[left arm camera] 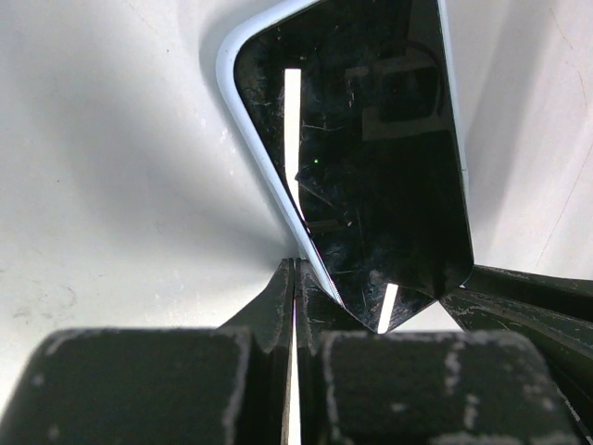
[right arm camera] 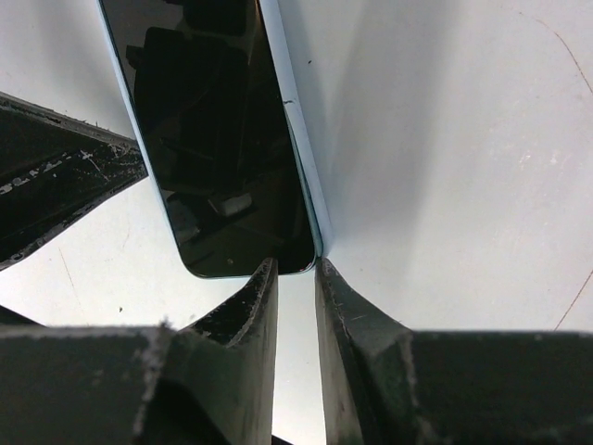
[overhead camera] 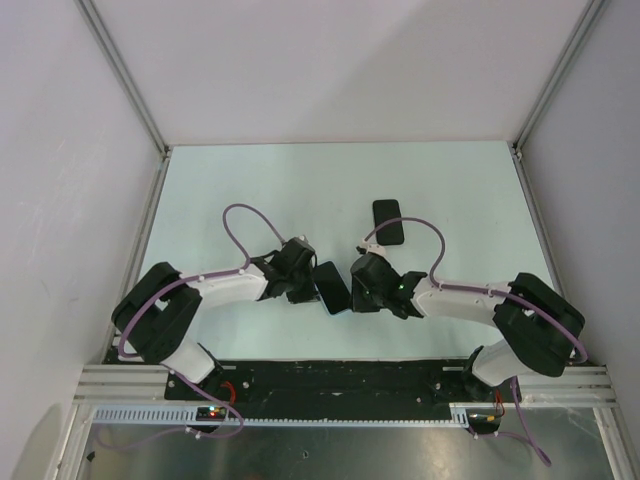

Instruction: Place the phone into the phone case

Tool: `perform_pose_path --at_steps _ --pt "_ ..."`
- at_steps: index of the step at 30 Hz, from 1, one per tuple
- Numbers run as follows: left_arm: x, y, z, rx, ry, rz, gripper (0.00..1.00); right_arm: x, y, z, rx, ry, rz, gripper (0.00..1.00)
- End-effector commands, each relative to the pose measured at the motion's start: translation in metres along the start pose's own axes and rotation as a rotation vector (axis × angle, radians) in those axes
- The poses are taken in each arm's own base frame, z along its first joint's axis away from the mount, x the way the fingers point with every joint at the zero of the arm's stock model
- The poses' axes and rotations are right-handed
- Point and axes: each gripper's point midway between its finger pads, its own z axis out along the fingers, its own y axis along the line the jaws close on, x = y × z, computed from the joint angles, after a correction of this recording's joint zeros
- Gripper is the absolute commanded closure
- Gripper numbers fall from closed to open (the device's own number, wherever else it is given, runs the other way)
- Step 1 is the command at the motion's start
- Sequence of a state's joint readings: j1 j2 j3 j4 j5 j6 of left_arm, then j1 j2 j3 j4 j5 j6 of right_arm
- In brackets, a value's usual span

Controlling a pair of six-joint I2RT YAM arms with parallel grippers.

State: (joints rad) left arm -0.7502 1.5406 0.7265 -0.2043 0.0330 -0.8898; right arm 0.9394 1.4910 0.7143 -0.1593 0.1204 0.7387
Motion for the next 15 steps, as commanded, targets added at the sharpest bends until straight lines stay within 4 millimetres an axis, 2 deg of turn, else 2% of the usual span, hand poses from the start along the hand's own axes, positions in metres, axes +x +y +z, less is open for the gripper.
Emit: perform_pose_path --at_steps 1,5,15 --pt "-0.011 -0.025 -0.001 0.066 -0.026 0.012 1.0 0.052 -0.056 0.007 0.193 0.188 -0.036 0.8" --pt "-0.011 -0.025 0.0 0.066 -0.023 0.014 1.0 0.05 -0.057 0.009 0.234 0.189 -0.064 0.82" --pt "-0.011 -0.026 0.0 0.07 -0.018 0.019 1.0 0.062 -0.073 0.021 0.364 0.235 -0.135 0.91"
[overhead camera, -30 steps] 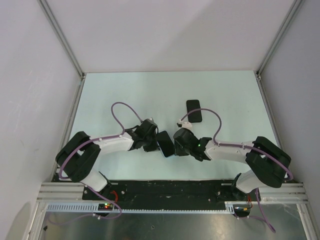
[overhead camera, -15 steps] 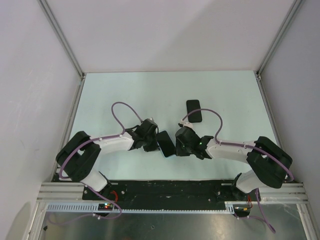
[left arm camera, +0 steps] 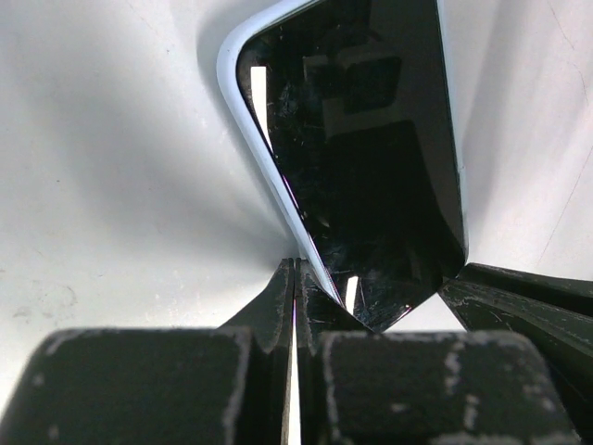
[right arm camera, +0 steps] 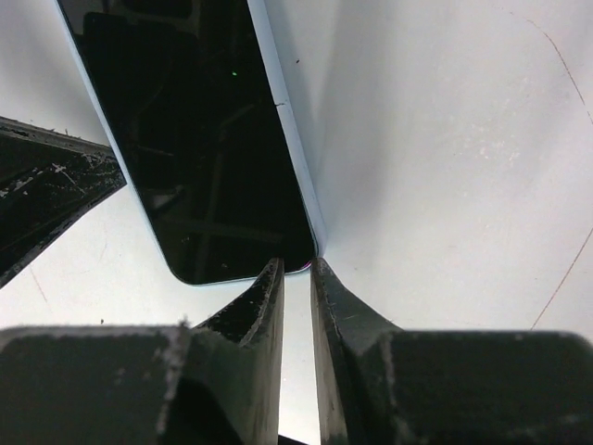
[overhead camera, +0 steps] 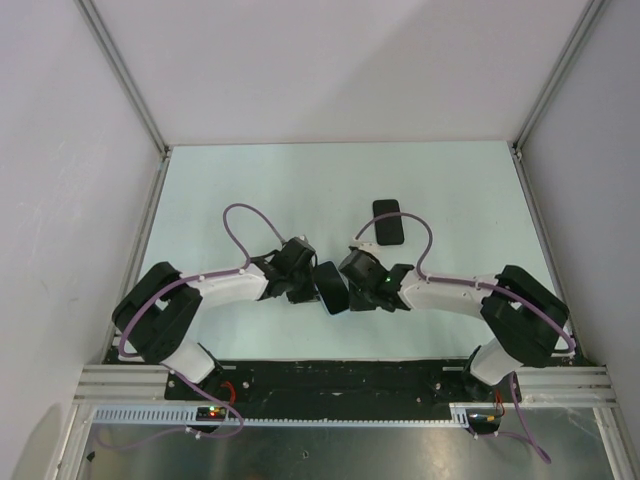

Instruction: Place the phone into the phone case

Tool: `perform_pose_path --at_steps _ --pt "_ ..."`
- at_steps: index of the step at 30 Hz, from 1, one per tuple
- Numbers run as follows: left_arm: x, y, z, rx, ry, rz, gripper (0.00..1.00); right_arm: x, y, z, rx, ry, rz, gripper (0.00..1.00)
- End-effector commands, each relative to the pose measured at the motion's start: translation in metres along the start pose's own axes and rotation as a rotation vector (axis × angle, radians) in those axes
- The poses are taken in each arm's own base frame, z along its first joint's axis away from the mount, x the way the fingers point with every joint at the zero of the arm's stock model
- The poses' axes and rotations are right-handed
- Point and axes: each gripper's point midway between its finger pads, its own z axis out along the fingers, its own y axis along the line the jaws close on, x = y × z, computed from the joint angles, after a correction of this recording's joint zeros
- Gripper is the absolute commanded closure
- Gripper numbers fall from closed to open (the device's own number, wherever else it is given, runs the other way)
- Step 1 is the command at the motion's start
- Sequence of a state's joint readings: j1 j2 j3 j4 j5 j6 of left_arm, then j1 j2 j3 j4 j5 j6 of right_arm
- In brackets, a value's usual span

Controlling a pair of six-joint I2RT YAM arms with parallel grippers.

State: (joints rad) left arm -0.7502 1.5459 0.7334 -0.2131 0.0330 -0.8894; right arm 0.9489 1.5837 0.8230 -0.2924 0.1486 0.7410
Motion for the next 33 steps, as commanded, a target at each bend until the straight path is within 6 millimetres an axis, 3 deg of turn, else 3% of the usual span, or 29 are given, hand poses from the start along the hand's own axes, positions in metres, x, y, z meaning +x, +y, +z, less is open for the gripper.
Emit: perform_pose_path --at_steps 1,10,22,30,33 --pt "-0.011 -0.027 -0.001 0.077 -0.023 0.02 1.0 0.061 -0.067 0.024 0.285 0.173 -0.122 0.92" --pt "-0.011 -0.027 0.0 0.079 -0.021 0.024 1.0 0.066 -0.067 0.03 0.369 0.186 -0.189 0.92" --pt "-0.006 -0.019 -0.007 0.073 -0.032 -0.006 0.97 0.087 -0.06 0.04 0.377 0.215 -0.235 0.71" --pt "-0.004 -0.012 -0.012 0.069 -0.053 -0.07 0.95 0.086 -0.054 0.038 0.348 0.201 -0.248 0.64" --pt "-0.004 -0.012 -0.013 0.07 -0.059 -0.074 0.94 0.077 -0.05 0.034 0.324 0.174 -0.234 0.6"
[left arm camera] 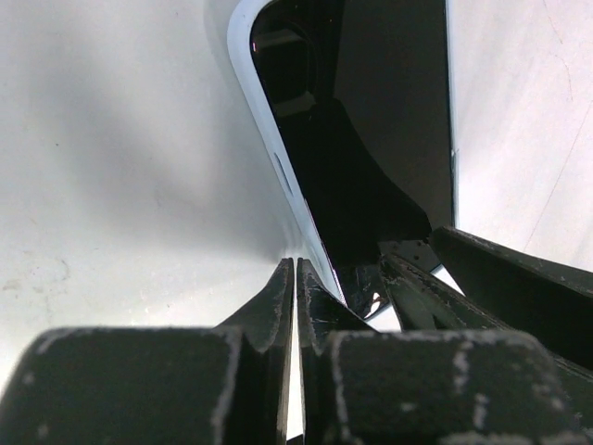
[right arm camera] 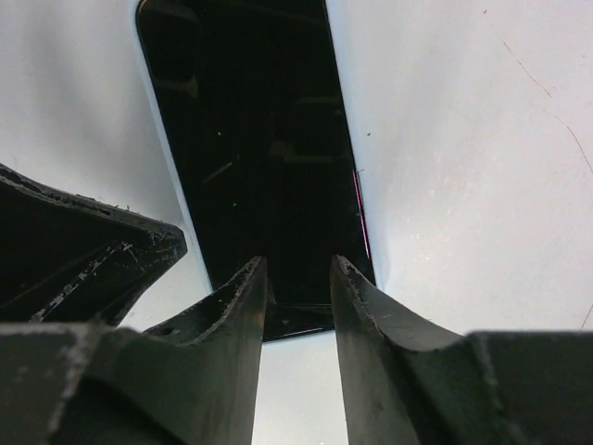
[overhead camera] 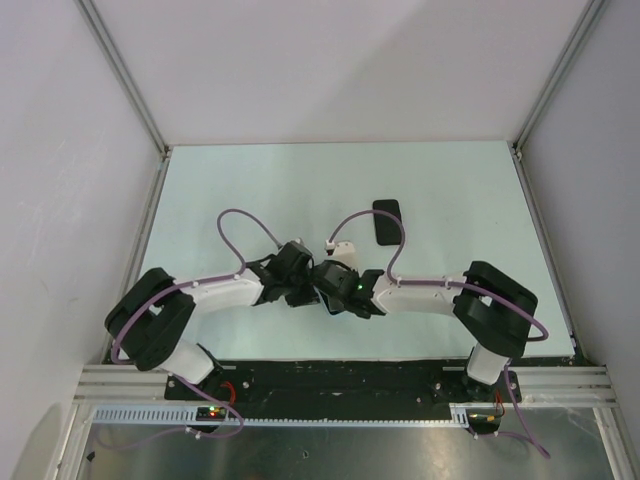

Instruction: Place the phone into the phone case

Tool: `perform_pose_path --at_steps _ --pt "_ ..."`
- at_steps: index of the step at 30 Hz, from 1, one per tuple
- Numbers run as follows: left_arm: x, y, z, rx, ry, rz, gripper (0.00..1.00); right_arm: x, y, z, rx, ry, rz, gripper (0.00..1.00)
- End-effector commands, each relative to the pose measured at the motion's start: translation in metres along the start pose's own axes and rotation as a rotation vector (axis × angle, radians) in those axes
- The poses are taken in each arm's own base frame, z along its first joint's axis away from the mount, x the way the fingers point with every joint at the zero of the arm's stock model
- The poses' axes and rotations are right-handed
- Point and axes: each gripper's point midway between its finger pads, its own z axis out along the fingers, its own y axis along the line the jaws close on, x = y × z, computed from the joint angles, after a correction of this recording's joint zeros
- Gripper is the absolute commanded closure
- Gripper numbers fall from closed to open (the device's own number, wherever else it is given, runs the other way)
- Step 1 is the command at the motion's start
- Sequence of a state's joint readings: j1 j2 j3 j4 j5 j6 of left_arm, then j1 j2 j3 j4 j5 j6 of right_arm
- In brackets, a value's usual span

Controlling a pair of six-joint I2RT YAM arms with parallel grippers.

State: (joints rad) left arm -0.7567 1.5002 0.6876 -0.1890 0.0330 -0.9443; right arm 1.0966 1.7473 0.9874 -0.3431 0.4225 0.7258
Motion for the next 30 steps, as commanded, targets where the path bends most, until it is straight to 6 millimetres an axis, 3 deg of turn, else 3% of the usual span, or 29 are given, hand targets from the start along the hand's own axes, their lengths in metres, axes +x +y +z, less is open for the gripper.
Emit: perform_pose_path --at_steps 1,8,15,23,30 --pt "-0.009 -0.013 -0.008 0.051 -0.048 -0.026 0.93 0.096 -0.056 0.013 0.134 0.301 -0.105 0.59" --pt "-0.019 -0.01 -0.014 0.062 -0.071 -0.032 0.93 0.04 -0.046 -0.003 0.027 0.168 -0.019 0.44" --pt "-0.039 0.002 -0.029 0.066 -0.131 -0.055 0.9 -0.023 -0.027 -0.018 -0.118 -0.029 -0.036 0.12" --pt "-0.052 0.018 -0.042 0.057 -0.172 -0.073 0.87 -0.048 -0.011 -0.019 -0.245 -0.102 -0.141 0.01" --pt "-0.054 0.02 -0.045 0.063 -0.174 -0.073 0.86 -0.039 0.0 -0.013 -0.335 -0.071 -0.264 0.01"
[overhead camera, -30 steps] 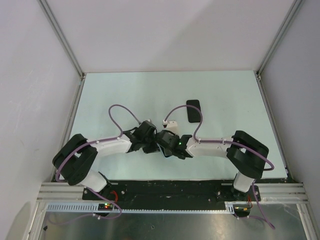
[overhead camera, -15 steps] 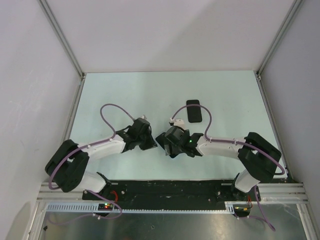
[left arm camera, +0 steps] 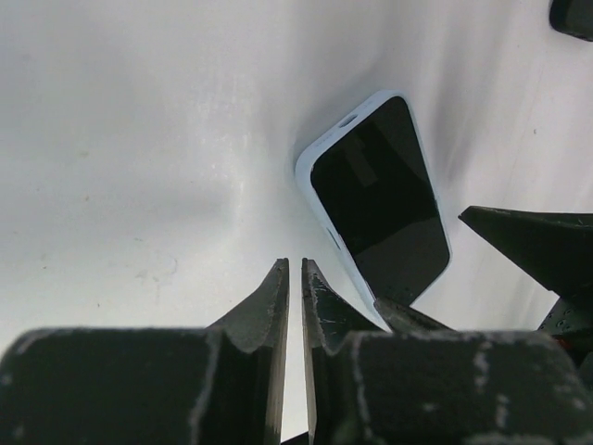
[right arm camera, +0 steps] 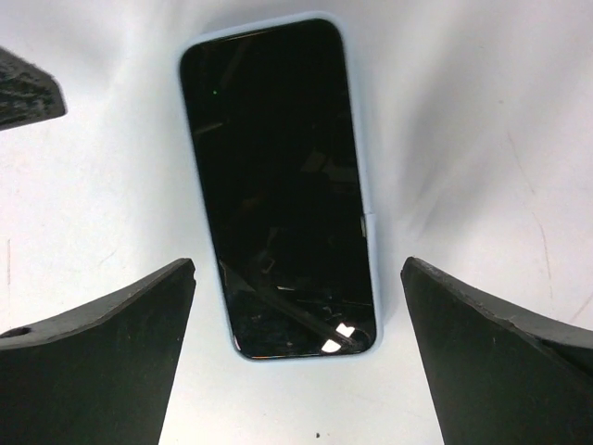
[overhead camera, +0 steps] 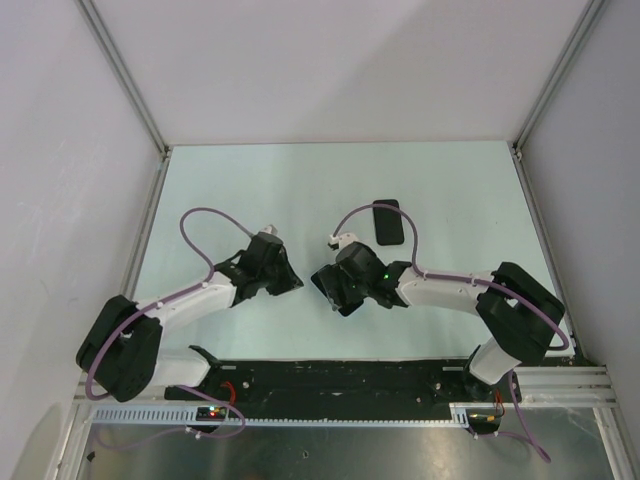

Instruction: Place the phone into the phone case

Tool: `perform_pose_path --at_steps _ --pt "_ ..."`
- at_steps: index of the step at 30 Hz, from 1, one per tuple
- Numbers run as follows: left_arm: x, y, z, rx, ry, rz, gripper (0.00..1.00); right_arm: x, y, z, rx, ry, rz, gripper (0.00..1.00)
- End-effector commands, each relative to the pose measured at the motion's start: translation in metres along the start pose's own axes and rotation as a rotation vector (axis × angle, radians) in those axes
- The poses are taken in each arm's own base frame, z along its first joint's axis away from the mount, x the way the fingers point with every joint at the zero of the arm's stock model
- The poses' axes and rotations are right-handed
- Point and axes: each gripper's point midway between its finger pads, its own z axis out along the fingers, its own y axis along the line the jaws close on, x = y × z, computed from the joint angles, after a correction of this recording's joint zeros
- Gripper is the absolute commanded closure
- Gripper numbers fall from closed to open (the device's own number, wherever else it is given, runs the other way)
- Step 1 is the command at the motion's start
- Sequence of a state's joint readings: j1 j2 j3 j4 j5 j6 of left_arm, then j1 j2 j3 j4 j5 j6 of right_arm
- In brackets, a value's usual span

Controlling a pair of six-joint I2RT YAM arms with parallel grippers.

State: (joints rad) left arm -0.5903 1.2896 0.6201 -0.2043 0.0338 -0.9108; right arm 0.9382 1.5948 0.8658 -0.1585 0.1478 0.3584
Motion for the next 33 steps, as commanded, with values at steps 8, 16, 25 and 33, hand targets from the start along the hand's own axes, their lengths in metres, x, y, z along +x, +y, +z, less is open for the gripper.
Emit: perform_pose_path --at_steps 8,16,25,33 --pt "-0.005 -0.004 -0.006 0.029 -0.011 0.027 0.86 0.003 0.005 0.014 -0.07 0.033 -0.139 0.01" --pt "-0.005 -0.004 -0.006 0.029 -0.009 0.03 0.86 0.016 0.008 0.023 -0.037 0.082 -0.182 0.01" --pt "-0.009 -0.002 -0.007 0.028 -0.014 0.026 0.86 0.037 -0.008 0.031 0.12 0.145 -0.189 0.11" --pt "-0.012 0.002 -0.009 0.026 -0.027 0.021 0.86 0.024 -0.023 0.037 0.174 0.121 -0.046 0.64"
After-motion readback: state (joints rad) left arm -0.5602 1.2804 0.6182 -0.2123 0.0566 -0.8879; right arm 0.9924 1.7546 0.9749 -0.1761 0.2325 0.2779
